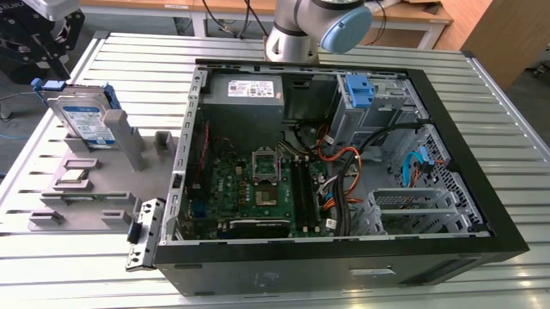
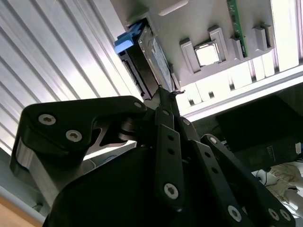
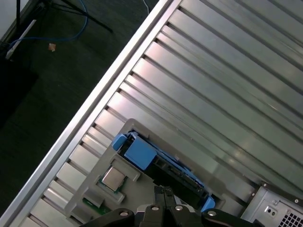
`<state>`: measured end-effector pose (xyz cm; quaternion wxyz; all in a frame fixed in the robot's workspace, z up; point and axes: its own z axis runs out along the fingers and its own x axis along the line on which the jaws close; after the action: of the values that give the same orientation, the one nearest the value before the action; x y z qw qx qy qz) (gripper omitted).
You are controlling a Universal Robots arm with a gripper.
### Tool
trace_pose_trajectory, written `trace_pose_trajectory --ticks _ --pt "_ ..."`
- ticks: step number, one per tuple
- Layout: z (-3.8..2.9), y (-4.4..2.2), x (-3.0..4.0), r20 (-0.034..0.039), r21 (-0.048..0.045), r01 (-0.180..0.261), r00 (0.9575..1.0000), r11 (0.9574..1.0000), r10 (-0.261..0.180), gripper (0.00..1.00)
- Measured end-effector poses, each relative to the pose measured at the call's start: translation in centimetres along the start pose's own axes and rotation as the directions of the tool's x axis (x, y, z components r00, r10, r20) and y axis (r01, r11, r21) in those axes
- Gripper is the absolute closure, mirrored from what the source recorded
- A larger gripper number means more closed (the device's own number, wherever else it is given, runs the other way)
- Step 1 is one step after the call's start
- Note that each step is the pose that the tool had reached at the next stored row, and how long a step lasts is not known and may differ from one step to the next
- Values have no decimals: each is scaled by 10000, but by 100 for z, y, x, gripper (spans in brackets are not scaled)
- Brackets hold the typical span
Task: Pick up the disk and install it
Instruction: 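Pick up the disk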
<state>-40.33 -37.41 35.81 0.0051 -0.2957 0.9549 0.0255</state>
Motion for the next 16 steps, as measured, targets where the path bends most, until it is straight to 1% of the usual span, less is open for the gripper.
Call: trace_pose_trajectory --ticks 3,5,8,11,13,16 --pt "1 0 0 -15 -8 315 9995 9995 -315 90" --pt "2 0 0 -25 -15 564 9984 9984 -564 90" --pt "4 0 0 -45 -27 1000 9950 9950 -1000 90" --pt "6 0 0 -64 -41 1450 9894 9894 -1450 90" --pt "9 -1 0 -76 -50 1753 9845 9845 -1753 90" --pt "13 -1 0 -95 -65 2189 9757 9757 -2189 90"
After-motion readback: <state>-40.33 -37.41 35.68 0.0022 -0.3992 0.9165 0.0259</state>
